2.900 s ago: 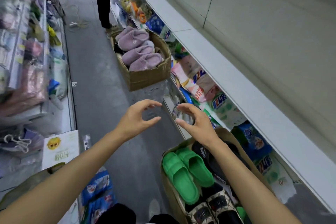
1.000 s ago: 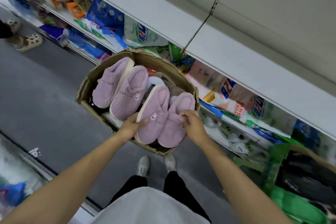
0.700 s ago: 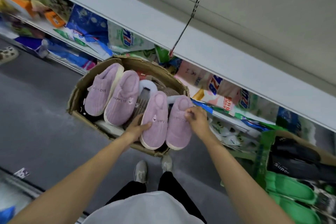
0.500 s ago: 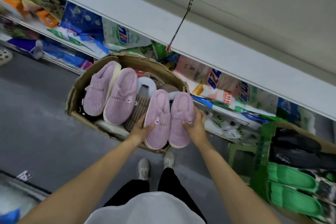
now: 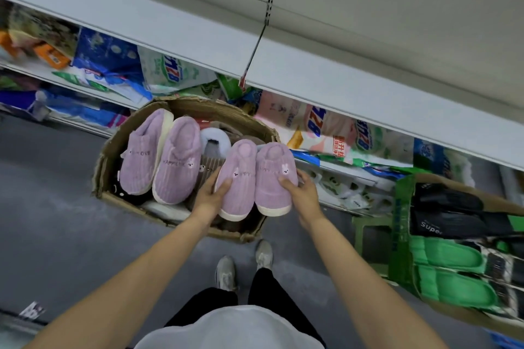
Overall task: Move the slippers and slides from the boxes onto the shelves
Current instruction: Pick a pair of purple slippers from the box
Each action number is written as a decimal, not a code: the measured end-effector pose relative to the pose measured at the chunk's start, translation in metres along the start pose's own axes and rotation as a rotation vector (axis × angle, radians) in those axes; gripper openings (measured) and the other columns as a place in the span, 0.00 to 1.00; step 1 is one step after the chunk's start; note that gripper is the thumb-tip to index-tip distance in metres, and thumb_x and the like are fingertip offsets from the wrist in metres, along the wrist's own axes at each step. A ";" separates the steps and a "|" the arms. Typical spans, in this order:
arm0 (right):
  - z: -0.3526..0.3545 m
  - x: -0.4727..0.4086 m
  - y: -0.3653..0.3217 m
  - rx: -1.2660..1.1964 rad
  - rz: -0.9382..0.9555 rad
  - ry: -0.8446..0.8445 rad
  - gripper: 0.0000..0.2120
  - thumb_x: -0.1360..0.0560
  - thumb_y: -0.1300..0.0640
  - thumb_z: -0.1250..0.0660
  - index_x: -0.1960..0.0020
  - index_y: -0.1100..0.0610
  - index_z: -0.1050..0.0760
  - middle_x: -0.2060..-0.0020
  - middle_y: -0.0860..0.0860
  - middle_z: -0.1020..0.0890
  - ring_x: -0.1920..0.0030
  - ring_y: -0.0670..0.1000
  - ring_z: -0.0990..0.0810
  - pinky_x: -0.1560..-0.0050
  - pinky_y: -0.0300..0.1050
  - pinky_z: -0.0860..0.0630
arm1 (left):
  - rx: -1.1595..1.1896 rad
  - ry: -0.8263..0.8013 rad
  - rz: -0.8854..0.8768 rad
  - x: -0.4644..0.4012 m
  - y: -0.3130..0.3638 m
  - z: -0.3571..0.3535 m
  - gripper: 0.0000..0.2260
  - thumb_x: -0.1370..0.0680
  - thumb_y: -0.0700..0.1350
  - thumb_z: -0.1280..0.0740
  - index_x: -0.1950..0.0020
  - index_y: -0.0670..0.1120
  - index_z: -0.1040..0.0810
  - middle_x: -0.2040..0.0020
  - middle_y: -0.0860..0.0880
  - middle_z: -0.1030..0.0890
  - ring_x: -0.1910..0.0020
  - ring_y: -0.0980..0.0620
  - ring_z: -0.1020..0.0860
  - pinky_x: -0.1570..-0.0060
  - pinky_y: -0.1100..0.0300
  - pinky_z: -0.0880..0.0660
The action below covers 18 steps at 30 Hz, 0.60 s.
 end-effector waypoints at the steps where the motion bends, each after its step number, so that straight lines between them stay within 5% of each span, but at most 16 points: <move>1: 0.003 0.001 -0.005 -0.015 0.019 0.021 0.23 0.27 0.60 0.25 0.34 0.56 0.28 0.40 0.53 0.19 0.43 0.54 0.18 0.42 0.53 0.20 | -0.015 -0.003 -0.016 0.000 0.006 -0.003 0.18 0.18 0.46 0.34 0.28 0.50 0.27 0.38 0.53 0.22 0.41 0.55 0.24 0.45 0.64 0.24; 8: 0.035 0.007 -0.066 -0.139 0.164 0.126 0.24 0.26 0.61 0.26 0.32 0.55 0.28 0.44 0.51 0.18 0.45 0.51 0.17 0.48 0.43 0.19 | 0.023 -0.084 -0.092 -0.009 0.059 -0.039 0.19 0.20 0.52 0.32 0.29 0.56 0.28 0.34 0.52 0.22 0.34 0.50 0.24 0.32 0.48 0.27; 15: 0.100 0.022 -0.144 -0.218 0.357 0.223 0.23 0.26 0.64 0.27 0.33 0.59 0.27 0.45 0.52 0.17 0.47 0.52 0.17 0.52 0.40 0.19 | 0.023 -0.232 -0.217 -0.002 0.134 -0.113 0.23 0.21 0.51 0.30 0.27 0.53 0.31 0.34 0.50 0.23 0.39 0.53 0.21 0.43 0.57 0.22; 18: 0.139 0.037 -0.167 -0.239 0.419 0.255 0.22 0.27 0.62 0.26 0.35 0.59 0.26 0.43 0.54 0.17 0.45 0.53 0.16 0.47 0.46 0.18 | 0.039 -0.246 -0.296 0.008 0.162 -0.152 0.25 0.21 0.47 0.29 0.27 0.48 0.32 0.35 0.49 0.22 0.40 0.53 0.20 0.44 0.60 0.21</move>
Point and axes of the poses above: each hand's wrist, its own x-axis away from the middle knuckle, its own z-axis out of the back of the hand, y = z × x, the point moved 6 cm from there along -x, towards the middle knuckle
